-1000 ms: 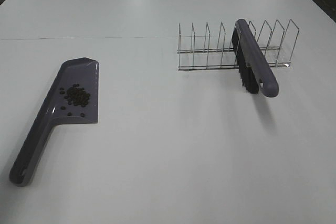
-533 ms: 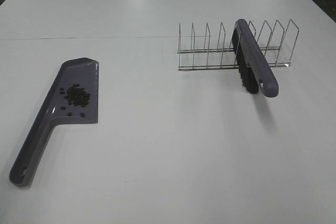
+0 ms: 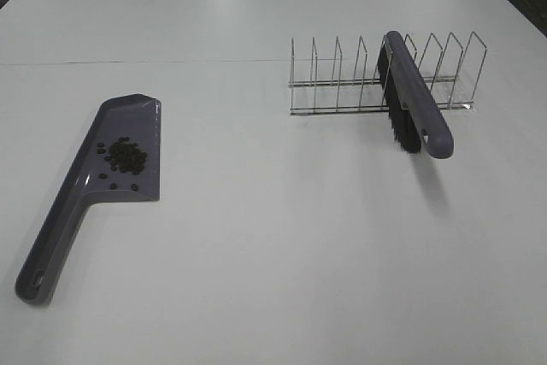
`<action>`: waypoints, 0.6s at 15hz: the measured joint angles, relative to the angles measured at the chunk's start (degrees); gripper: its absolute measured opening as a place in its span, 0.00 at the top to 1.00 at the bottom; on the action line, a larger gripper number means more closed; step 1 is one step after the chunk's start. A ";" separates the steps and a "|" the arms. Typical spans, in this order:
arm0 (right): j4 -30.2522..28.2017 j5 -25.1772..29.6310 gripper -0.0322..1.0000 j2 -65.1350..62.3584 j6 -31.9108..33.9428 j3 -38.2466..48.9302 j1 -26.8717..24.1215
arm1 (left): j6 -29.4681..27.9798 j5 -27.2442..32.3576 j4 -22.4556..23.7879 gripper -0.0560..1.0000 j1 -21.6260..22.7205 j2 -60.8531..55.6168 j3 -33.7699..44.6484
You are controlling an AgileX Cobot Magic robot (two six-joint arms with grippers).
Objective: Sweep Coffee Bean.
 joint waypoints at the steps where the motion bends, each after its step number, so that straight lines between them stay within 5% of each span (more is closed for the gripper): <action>1: 0.06 0.00 0.31 -1.83 0.00 0.00 0.00 | -0.17 0.11 0.00 0.24 0.00 -2.64 0.00; 9: 0.40 0.11 0.31 -14.32 -0.52 0.06 0.00 | -0.34 0.17 -0.23 0.24 0.00 -4.35 0.00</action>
